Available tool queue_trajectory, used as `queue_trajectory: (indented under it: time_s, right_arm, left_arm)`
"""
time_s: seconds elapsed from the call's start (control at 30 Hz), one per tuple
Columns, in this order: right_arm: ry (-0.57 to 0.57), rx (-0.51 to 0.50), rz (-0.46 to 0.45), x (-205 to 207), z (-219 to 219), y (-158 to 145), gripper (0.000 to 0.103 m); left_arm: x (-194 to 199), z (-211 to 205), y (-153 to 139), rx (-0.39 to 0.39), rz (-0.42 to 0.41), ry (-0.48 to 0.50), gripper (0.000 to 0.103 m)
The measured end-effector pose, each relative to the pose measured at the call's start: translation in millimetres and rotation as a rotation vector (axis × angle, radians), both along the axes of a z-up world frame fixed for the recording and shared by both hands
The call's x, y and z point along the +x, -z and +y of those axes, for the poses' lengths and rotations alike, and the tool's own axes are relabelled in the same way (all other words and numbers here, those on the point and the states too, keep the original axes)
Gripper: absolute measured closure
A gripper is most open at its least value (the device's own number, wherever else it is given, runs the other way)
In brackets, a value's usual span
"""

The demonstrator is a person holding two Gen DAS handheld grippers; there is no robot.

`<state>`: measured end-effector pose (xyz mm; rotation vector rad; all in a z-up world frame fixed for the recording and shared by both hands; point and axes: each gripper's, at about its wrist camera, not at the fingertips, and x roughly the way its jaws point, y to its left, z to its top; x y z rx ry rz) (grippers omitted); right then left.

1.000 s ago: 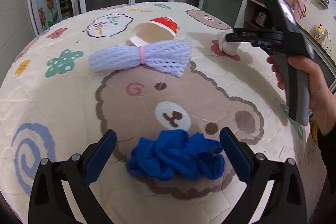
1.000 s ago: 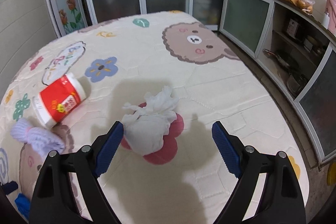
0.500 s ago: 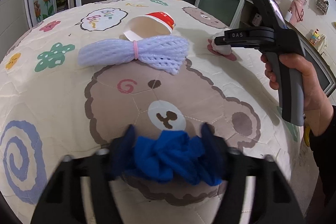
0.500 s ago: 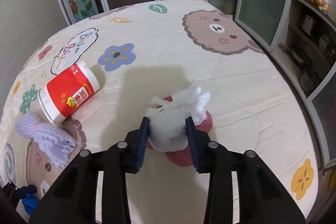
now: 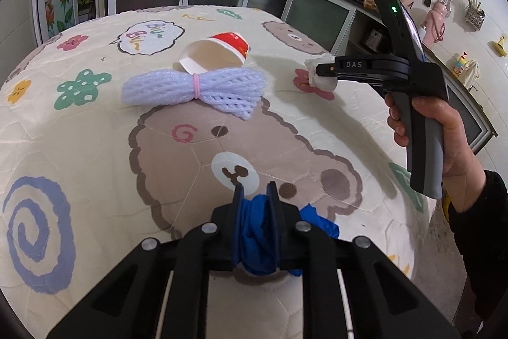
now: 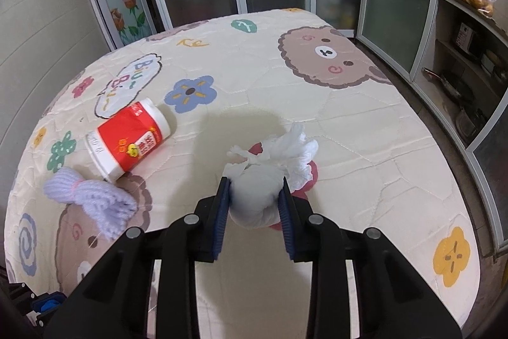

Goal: Collect trash
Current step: 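Grasp the white tissue ball with the right tool while the left tool grasps the blue glove, then drop the tissue ball into the yellow bin with the right tool while the left tool drops the glove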

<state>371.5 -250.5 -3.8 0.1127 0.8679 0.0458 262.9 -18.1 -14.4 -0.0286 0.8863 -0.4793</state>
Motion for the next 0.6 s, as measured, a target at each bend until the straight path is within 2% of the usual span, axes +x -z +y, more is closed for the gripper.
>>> queue_trajectory:
  time_s: [0.3, 0.6]
  right_arm:
    - [-0.005, 0.043, -0.055, -46, -12, -28, 0.075]
    - [0.007, 0.086, -0.101, -134, -42, -43, 0.075]
  left_arm:
    - [-21, 19, -23, -0.015, -0.041, -0.025, 0.089]
    - [-45, 6, -33, -0.03, -0.046, 0.017, 0.089]
